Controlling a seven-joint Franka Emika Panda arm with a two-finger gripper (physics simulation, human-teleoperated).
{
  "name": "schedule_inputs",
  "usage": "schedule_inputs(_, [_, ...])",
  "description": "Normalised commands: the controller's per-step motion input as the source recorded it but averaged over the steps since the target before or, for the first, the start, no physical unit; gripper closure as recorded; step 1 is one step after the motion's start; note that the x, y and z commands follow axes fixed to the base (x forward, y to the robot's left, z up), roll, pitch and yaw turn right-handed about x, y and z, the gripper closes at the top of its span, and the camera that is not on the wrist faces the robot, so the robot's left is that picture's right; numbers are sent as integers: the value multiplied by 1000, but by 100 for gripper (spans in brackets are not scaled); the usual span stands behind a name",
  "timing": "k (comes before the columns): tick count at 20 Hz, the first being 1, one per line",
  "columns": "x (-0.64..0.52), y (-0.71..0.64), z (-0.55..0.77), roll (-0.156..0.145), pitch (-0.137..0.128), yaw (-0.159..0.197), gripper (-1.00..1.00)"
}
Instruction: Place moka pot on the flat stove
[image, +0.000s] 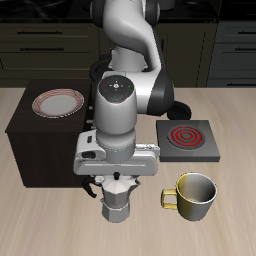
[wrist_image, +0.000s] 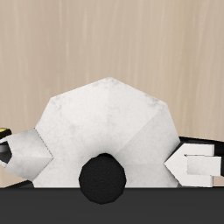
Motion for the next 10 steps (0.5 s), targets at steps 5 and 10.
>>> schedule_inputs(5, [-157,181,158,18,-32,-16,100])
schedule_inputs(10, [-219,166,248,3,-43,-14,100])
